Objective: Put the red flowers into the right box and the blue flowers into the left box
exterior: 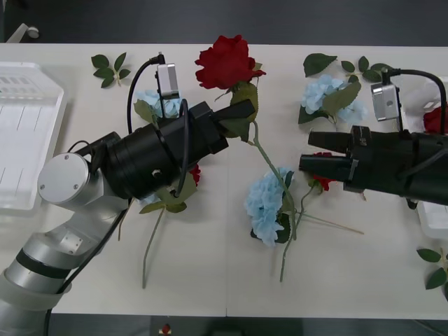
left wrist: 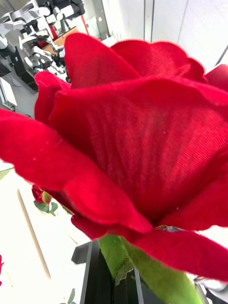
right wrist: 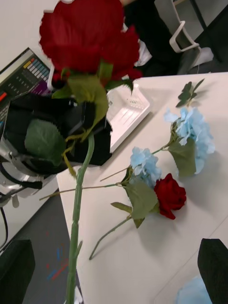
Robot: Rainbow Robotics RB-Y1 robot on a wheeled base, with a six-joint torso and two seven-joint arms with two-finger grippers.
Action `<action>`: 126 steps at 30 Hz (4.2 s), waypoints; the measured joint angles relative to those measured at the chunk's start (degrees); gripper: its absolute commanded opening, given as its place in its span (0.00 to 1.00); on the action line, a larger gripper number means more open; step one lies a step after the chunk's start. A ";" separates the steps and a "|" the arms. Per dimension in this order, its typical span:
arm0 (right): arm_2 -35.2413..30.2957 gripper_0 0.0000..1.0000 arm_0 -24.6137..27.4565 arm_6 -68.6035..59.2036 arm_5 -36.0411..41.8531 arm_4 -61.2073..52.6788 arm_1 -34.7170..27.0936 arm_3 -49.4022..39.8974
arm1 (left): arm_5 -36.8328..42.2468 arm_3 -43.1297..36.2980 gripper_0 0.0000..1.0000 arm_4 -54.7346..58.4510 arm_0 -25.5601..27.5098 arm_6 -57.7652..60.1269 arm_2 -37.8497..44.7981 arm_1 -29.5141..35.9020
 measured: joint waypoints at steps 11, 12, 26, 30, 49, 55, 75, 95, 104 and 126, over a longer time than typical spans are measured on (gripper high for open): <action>3.20 1.00 3.50 -0.01 -2.66 9.28 0.01 -4.42 | 0.00 0.00 0.00 -0.49 0.00 0.00 0.01 0.00; 3.87 1.00 3.48 -0.01 -3.38 9.99 0.05 -4.65 | 0.00 0.00 0.00 -0.49 0.00 0.00 0.01 0.00; 15.09 0.00 -4.49 -0.05 -12.47 13.05 3.80 -5.25 | 0.00 0.00 0.00 -0.49 0.00 0.00 0.03 0.00; 14.83 0.00 -4.63 -0.10 -12.48 13.05 3.80 -5.25 | 0.00 0.00 0.00 -0.49 0.00 0.00 0.04 0.00; 13.48 0.00 -3.84 -0.15 -12.50 13.05 3.80 -5.25 | 0.00 0.00 0.88 -0.49 0.00 0.00 0.06 0.44; 13.48 0.00 -3.84 -0.15 -12.79 13.05 3.80 -5.25 | 2.91 0.00 0.92 2.96 0.01 0.00 0.13 4.62; 13.53 0.00 -10.80 -17.46 -8.42 9.51 -13.58 6.34 | 37.50 13.65 0.92 5.24 0.79 0.05 20.55 21.73; 5.20 0.00 -11.79 -29.54 9.31 34.59 -19.18 45.88 | 41.31 29.31 0.92 -34.80 -23.58 31.87 21.26 19.35; 5.23 0.00 -11.79 -29.53 9.26 38.91 -14.37 54.12 | 41.31 29.33 0.92 -55.38 -29.28 42.97 18.33 13.73; 8.33 1.00 -11.80 -29.47 3.45 49.54 -4.75 61.84 | 41.23 29.33 1.00 -72.21 -29.34 46.75 5.65 7.00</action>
